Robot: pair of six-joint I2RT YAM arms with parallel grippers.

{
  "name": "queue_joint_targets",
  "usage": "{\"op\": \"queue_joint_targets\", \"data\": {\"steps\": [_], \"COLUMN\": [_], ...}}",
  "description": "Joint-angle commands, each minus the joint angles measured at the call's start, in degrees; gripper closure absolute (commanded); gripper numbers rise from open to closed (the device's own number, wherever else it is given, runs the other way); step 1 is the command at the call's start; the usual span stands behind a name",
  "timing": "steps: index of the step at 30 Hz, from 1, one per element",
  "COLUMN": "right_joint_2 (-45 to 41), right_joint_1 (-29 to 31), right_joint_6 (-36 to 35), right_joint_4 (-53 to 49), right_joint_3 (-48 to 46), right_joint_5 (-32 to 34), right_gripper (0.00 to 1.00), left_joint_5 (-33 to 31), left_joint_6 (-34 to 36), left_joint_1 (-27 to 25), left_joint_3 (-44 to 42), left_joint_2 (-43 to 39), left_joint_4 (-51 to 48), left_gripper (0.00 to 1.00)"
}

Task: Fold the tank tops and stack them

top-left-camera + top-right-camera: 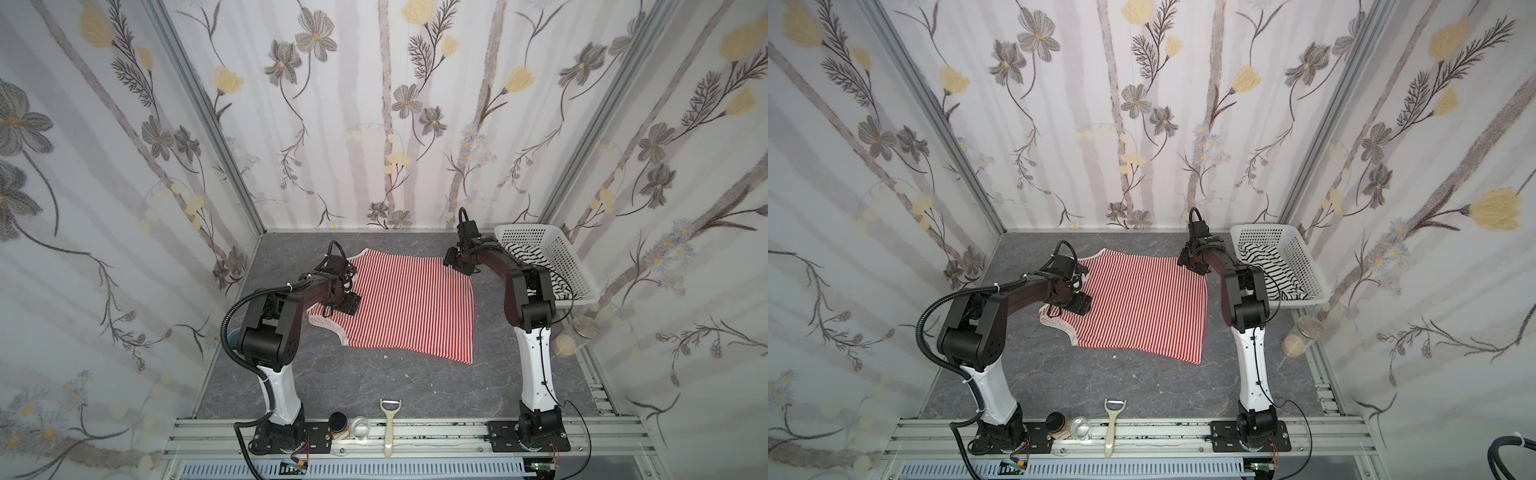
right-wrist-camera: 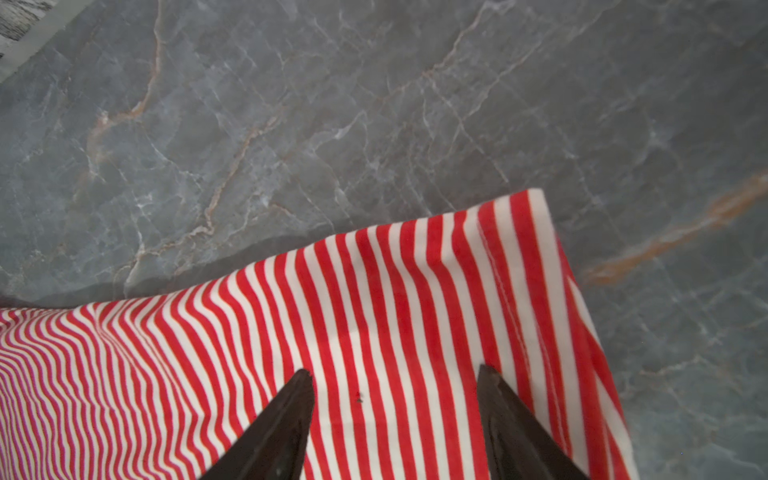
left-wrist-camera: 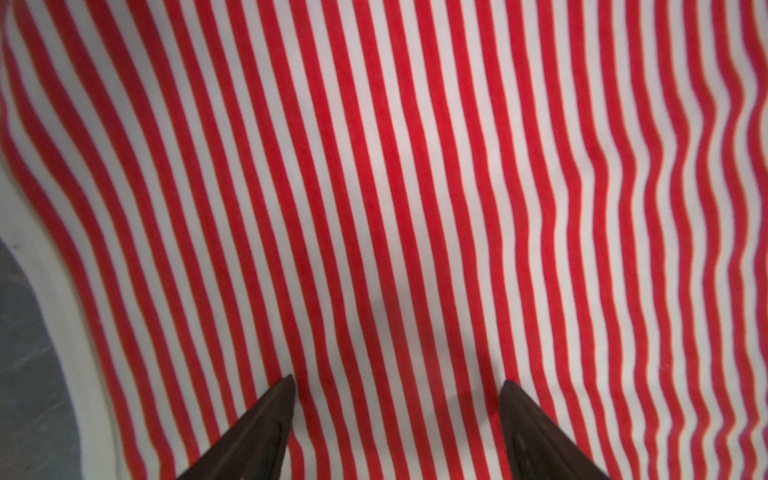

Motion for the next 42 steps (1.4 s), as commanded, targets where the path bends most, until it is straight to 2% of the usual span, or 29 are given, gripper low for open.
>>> {"op": "queue_joint_targets", "data": {"steps": [1, 5, 12, 20, 24, 28, 35, 42], "right_joint_2": [2.8, 5.5, 7.04, 6.71, 1.22, -10.48, -34.88, -54.14], "right_joint_1": [-0.36, -1.1, -3.51, -3.54, -1.81, -0.22, 0.47, 1.85], "right_joint_6": [-0.36, -0.72, -1.41, -4.44, -7.89, -6.63, -1.18, 2.52], "right_joint_4": [-3.3, -4.82, 0.52, -0.18, -0.73, 4.05, 17.26, 19.85], "right_joint_3": [4.02, 9.16, 10.95, 11.19, 8.37, -2.95, -33.81, -59.57], "right_joint_5": [-1.74, -4.23, -15.95, -19.44, -18.54, -15.17, -11.27, -4.4], "right_gripper": [0.36, 0.37, 0.37, 0.37, 0.36, 0.33, 0.32, 0.36], "left_joint_5": [1.09, 1.58, 5.54, 4.51, 4.36, 4.11, 2.49, 1.92], "left_joint_6": [-1.27, -1.53, -0.74, 0.11, -0.08, 0.19, 3.91, 8.18], "left_joint_1": [0.14, 0.22, 0.02, 0.02, 0.18, 0.12, -1.21, -4.96], "left_joint_3": [-0.26, 0.28, -0.67, -4.77, -4.96, -3.31, -1.18, -4.02], "left_joint_2": [-0.45, -0.64, -1.41, -3.27, -4.2, -5.9, -10.26, -13.05], "left_joint_4": [-1.68, -1.66, -1.99, -2.09, -2.01, -2.08, -2.09, -2.01], "left_gripper": [0.2, 0.2, 0.19, 0.19, 0.19, 0.19, 0.17, 0.2]}}
